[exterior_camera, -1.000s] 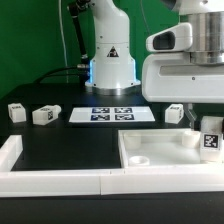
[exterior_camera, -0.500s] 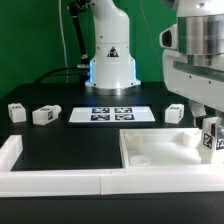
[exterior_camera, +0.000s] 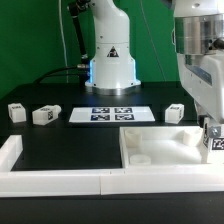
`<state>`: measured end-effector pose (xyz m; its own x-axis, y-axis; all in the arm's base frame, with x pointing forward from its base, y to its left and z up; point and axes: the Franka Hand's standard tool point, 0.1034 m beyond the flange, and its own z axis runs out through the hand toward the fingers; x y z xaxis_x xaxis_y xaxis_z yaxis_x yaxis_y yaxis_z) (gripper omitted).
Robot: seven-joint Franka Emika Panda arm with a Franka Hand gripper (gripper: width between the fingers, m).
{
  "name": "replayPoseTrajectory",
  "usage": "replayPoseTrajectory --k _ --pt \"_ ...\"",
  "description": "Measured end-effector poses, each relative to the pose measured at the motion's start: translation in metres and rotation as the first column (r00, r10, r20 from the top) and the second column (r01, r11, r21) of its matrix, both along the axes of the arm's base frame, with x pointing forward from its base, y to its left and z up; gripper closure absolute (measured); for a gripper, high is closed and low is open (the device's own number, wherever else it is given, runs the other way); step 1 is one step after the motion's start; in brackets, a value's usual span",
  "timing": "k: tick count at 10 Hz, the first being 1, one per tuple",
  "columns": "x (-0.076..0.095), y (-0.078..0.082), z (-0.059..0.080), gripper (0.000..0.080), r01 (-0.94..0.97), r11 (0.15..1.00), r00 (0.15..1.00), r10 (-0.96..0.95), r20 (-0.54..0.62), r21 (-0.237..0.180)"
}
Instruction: Assemble square table
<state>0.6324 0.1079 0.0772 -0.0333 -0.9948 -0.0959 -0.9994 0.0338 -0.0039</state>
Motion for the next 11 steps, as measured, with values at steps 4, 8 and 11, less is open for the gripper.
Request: replayPoseTrajectory --k 4,8,11 --pt "-0.004 0.001 0.001 0.0509 0.321 0.947 0.947 -0.321 -0.002 0.019" --pt "-0.005 0.001 -0.001 0.0277 0.294 0.956 0.956 -0.294 -0.002 0.015" --pt "-0.019 -0.003 0.019 0.0158 0.244 0.969 0.968 -0.246 0.040 0.037"
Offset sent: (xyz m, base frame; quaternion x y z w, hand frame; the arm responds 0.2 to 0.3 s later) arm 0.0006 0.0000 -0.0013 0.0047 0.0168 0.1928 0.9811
